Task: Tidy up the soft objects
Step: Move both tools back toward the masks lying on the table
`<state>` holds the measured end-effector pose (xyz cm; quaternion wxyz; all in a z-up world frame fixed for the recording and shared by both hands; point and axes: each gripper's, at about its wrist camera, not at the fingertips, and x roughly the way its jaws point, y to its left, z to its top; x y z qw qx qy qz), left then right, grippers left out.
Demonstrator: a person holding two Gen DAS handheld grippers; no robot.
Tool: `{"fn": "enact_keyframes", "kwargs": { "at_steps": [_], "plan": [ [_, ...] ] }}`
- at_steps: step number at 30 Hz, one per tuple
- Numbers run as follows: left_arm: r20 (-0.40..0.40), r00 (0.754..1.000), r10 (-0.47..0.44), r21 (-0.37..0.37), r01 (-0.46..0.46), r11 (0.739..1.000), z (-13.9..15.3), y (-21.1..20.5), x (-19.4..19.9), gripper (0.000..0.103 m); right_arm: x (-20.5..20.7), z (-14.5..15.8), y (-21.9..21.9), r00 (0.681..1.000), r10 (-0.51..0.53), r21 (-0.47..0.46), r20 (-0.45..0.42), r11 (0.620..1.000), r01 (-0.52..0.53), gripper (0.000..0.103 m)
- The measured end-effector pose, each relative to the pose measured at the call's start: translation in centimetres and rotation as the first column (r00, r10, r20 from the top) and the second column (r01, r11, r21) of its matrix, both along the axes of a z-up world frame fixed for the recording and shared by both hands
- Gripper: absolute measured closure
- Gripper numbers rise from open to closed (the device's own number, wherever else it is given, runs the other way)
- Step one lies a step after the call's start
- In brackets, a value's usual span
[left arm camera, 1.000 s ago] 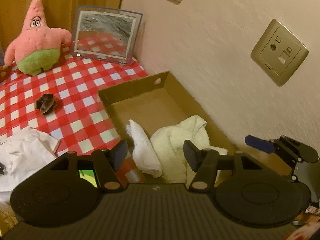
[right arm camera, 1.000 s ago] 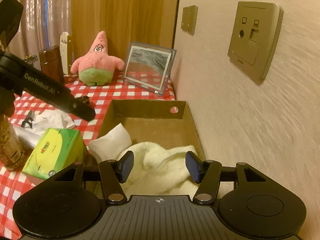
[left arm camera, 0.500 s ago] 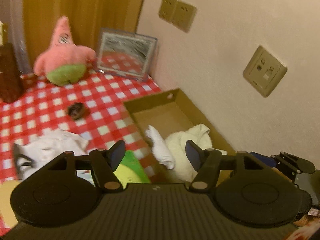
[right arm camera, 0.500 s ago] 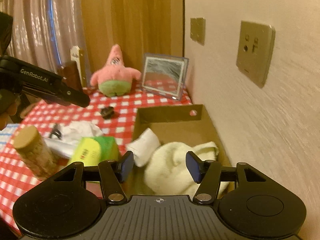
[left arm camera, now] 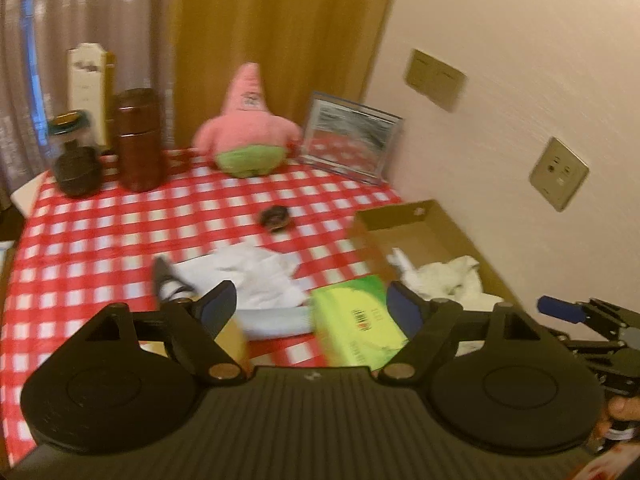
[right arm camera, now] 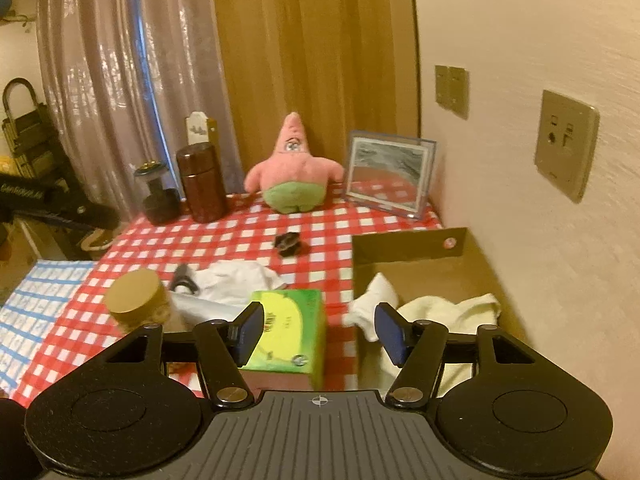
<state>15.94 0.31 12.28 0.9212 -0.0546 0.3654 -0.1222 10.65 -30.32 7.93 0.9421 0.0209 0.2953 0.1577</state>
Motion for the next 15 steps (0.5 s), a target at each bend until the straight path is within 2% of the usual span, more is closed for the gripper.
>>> {"fn": "enact_keyframes", "kwargs": {
  "at_steps": [3, 5, 9, 15],
  "plan": [
    [0.011, 0.997, 0.076, -0.017, -0.076, 0.997, -0.1, 3.1, -2.1, 0.018, -0.7, 0.0, 0.8, 1.0, 0.01, 0.012, -0.003, 1.0, -0.01, 0.04],
    [0.021, 0.992, 0.122, -0.003, -0.122, 0.993, -0.2, 4.6, -3.4, 0.018, -1.0, -0.1, 1.4, 1.0, 0.018, 0.017, -0.007, 1.0, -0.018, 0.039],
    [0.021, 0.983, 0.185, -0.014, -0.185, 0.983, -0.7, 7.1, -5.6, 0.017, -1.7, -0.3, 2.6, 0.999, 0.043, 0.018, -0.014, 0.999, -0.043, 0.038],
    [0.013, 0.981, 0.196, -0.006, -0.196, 0.981, -2.0, 8.6, -7.1, 0.017, -1.6, -0.7, 4.4, 0.993, 0.117, -0.02, -0.017, 0.993, -0.117, 0.038]
  ]
}}
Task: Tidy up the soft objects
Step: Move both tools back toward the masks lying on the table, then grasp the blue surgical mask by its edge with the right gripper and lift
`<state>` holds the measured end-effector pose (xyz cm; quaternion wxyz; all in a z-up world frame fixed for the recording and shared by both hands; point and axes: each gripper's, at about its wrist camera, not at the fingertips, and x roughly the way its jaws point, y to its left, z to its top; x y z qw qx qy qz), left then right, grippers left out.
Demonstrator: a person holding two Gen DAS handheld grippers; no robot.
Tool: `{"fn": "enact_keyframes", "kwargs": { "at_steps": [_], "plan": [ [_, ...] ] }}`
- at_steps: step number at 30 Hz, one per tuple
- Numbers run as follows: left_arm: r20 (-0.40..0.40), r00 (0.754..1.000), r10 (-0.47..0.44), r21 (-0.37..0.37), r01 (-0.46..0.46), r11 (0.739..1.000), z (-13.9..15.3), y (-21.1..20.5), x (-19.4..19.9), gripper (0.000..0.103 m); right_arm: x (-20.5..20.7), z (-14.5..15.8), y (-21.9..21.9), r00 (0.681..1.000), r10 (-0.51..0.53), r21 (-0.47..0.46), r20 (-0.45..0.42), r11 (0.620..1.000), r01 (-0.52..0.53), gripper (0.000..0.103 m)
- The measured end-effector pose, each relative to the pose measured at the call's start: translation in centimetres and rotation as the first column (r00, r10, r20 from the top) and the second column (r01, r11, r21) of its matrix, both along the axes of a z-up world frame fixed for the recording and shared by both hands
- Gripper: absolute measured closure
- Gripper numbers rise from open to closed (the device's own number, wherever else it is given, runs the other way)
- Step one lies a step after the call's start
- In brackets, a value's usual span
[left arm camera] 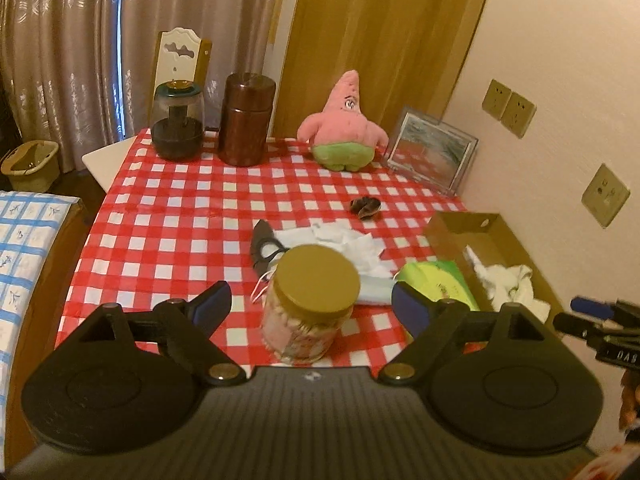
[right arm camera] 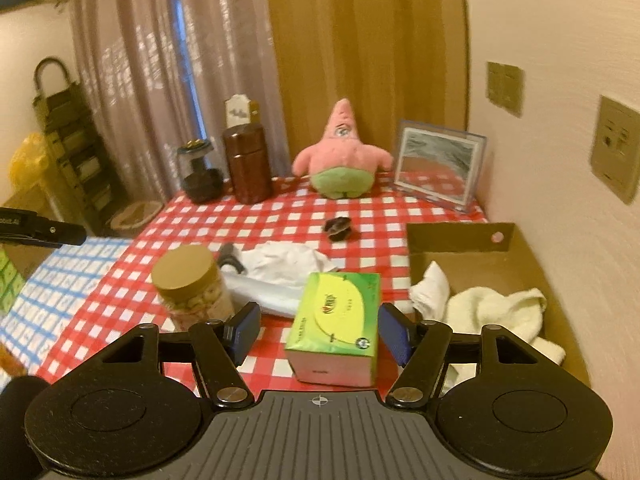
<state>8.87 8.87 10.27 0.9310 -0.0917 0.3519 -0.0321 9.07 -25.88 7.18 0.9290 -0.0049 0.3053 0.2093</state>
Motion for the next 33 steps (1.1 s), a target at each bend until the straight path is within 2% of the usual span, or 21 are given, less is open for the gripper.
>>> {"fn": "enact_keyframes", "kwargs": {
  "at_steps": [7, 10, 12, 16, 21, 26, 33],
  "plan": [
    [-0.002, 1.0, -0.019, 0.005, 0.019, 1.0, -1.0, 1.1, 0.8, 0.017, 1.5, -0.8, 2.1, 0.992, 0.122, -0.099, 0.036, 0.988, -0.118, 0.038],
    [-0.014, 1.0, -0.027, 0.016, 0.027, 0.999, -1.5, 1.6, 1.5, 0.017, 2.3, -1.4, 3.4, 0.975, 0.214, -0.172, 0.054, 0.964, -0.202, 0.038],
    [-0.019, 0.999, -0.041, 0.03, 0.041, 0.999, -1.8, 1.9, 2.2, 0.017, 2.9, -2.0, 4.5, 0.955, 0.291, -0.231, 0.064, 0.935, -0.27, 0.038],
    [-0.048, 0.996, -0.076, 0.06, 0.079, 0.995, -2.8, 2.8, 3.8, 0.017, 4.5, -3.7, 6.8, 0.905, 0.423, -0.346, 0.054, 0.858, -0.38, 0.038],
    [-0.073, 0.985, -0.159, 0.139, 0.168, 0.976, -4.3, 4.0, 6.1, 0.017, 6.5, -6.6, 9.5, 0.83, 0.558, -0.484, 0.013, 0.729, -0.483, 0.038],
    [-0.095, 0.96, -0.264, 0.205, 0.279, 0.938, -5.9, 5.6, 8.2, 0.017, 9.2, -9.9, 11.9, 0.76, 0.648, -0.574, -0.044, 0.606, -0.55, 0.038],
    [-0.145, 0.925, -0.352, 0.275, 0.379, 0.883, -8.3, 6.9, 10.7, 0.017, 12.8, -14.1, 14.9, 0.692, 0.709, -0.644, -0.132, 0.47, -0.604, 0.038]
  ]
}}
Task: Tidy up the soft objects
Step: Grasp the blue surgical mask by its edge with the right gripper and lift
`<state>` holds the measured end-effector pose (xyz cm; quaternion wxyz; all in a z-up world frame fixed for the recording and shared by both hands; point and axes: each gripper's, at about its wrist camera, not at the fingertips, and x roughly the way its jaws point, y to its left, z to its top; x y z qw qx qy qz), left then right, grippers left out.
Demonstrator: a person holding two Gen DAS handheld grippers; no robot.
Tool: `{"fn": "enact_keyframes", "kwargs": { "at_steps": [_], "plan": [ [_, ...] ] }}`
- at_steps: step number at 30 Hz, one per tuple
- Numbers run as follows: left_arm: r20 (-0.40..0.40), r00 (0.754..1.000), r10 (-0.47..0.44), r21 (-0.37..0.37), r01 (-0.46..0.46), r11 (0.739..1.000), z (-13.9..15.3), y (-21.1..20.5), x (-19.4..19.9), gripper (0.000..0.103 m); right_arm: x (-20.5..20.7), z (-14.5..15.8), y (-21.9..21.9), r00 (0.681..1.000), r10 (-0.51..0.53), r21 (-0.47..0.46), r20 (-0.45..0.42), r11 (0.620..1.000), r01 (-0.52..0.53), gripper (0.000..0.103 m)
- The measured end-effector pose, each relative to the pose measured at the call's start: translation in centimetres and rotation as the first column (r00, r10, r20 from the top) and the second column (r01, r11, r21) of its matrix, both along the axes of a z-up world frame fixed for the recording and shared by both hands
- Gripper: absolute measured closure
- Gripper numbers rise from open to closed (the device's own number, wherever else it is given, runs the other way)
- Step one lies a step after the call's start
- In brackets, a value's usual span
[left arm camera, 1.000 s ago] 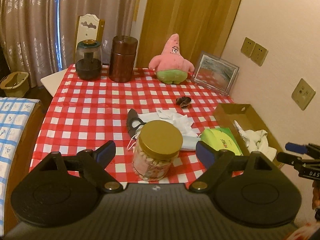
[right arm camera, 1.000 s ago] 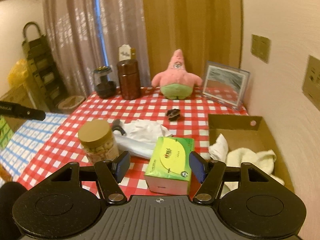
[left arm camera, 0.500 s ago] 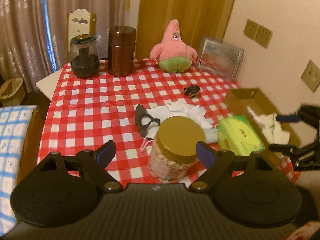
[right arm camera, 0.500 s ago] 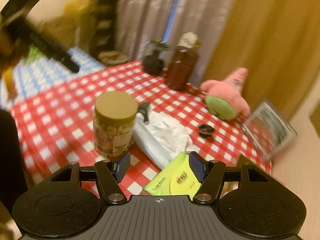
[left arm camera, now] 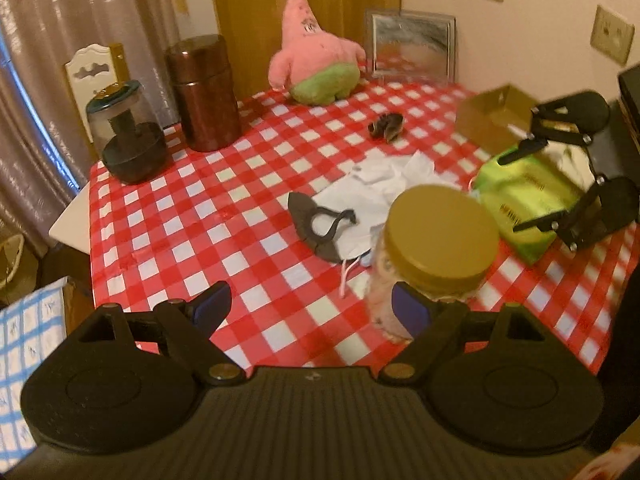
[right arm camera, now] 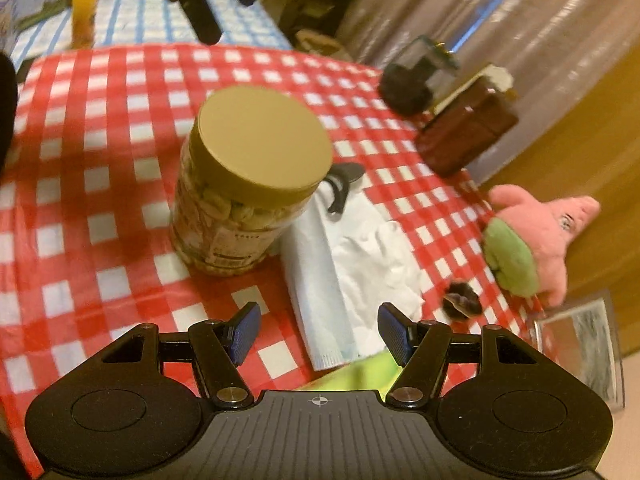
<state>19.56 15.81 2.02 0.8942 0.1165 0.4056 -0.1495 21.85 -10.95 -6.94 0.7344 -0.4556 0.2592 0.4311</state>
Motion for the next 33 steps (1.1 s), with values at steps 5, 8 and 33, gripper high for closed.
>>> {"fn": "enact_keyframes", "kwargs": {
  "at_steps": [5, 8, 33],
  "plan": [
    [-0.025, 0.999, -0.046, 0.021, 0.046, 0.999, -1.8, 0.0, 1.4, 0.017, 1.9, -2.3, 1.6, 0.999, 0.041, -0.058, -0.004, 0.997, -0.041, 0.038],
    [-0.039, 0.996, -0.078, 0.047, 0.08, 0.996, -2.9, -0.3, 2.1, 0.017, 2.8, -3.4, 2.4, 0.999, 0.051, -0.081, -0.019, 0.995, -0.053, 0.039],
    [-0.092, 0.996, 0.005, 0.006, -0.004, 1.0, -5.7, 2.6, 6.4, 0.017, 6.6, -2.5, 2.5, 0.992, -0.08, 0.034, -0.096, 0.996, 0.083, 0.102]
  ]
}}
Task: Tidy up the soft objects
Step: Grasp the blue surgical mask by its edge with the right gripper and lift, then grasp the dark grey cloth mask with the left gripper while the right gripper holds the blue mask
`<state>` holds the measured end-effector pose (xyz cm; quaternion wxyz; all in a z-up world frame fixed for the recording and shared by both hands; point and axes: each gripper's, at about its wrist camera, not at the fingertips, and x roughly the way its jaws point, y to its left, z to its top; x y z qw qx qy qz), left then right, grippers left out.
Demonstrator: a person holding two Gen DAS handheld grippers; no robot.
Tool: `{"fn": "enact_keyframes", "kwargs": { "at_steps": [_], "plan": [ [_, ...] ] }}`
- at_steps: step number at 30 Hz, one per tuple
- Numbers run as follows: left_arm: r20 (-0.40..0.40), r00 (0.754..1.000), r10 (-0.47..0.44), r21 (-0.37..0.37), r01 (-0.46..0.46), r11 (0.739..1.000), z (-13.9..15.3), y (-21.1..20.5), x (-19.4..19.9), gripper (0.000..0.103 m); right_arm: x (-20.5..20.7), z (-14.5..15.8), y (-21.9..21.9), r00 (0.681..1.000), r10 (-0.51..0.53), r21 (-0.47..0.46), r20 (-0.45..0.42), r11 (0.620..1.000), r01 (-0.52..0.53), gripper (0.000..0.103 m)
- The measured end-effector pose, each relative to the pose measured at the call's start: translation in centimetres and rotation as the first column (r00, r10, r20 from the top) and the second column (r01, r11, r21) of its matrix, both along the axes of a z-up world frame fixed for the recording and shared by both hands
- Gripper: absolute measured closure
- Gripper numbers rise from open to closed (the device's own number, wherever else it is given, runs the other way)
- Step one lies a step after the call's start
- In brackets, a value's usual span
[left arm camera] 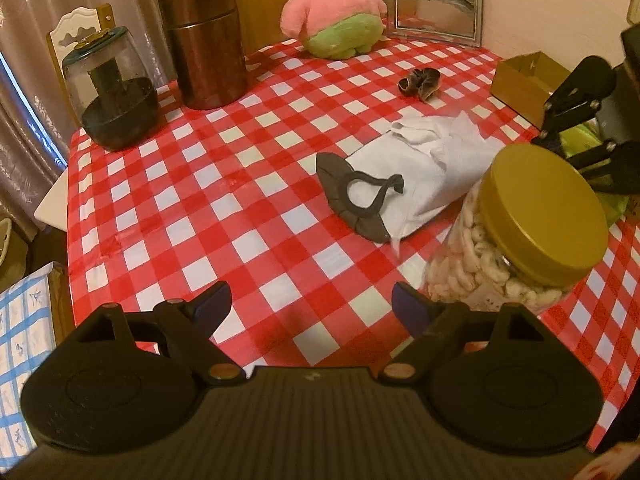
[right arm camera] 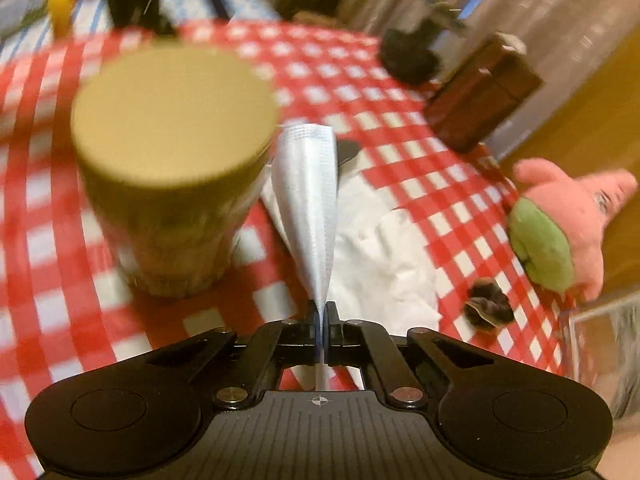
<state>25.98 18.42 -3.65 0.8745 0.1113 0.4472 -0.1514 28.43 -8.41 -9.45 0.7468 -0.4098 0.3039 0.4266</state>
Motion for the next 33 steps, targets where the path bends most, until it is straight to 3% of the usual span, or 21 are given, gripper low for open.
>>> {"fn": "enact_keyframes", "kwargs": {
  "at_steps": [9, 15, 26, 33],
  "plan": [
    [0.01, 1.0, 0.026, -0.041, -0.026, 0.999, 1.3, -0.6, 1.9, 0.017, 1.1, 6.0, -2.4, 0.978, -0.206, 0.176, 0.014, 0.964, 0.2, 0.102],
    [-0.006, 0.999, 0.033, -0.064, -0.033, 0.997, 1.3, -1.4, 4.4, 0.017, 1.7, 8.4, -3.5, 0.954, -0.297, 0.23, 0.032, 0.931, 0.282, 0.102],
    [-0.103, 0.993, 0.051, -0.2, -0.071, 0.977, -3.6, -3.5, 9.5, 0.023, 2.8, 6.7, -3.6, 0.946, -0.323, 0.219, 0.019, 0.925, 0.311, 0.102],
    [-0.122, 0.991, 0.053, -0.243, -0.081, 0.967, -5.8, -4.3, 11.4, 0.03, 3.3, 5.9, -3.8, 0.941, -0.339, 0.218, 0.014, 0.919, 0.328, 0.102]
  ]
}}
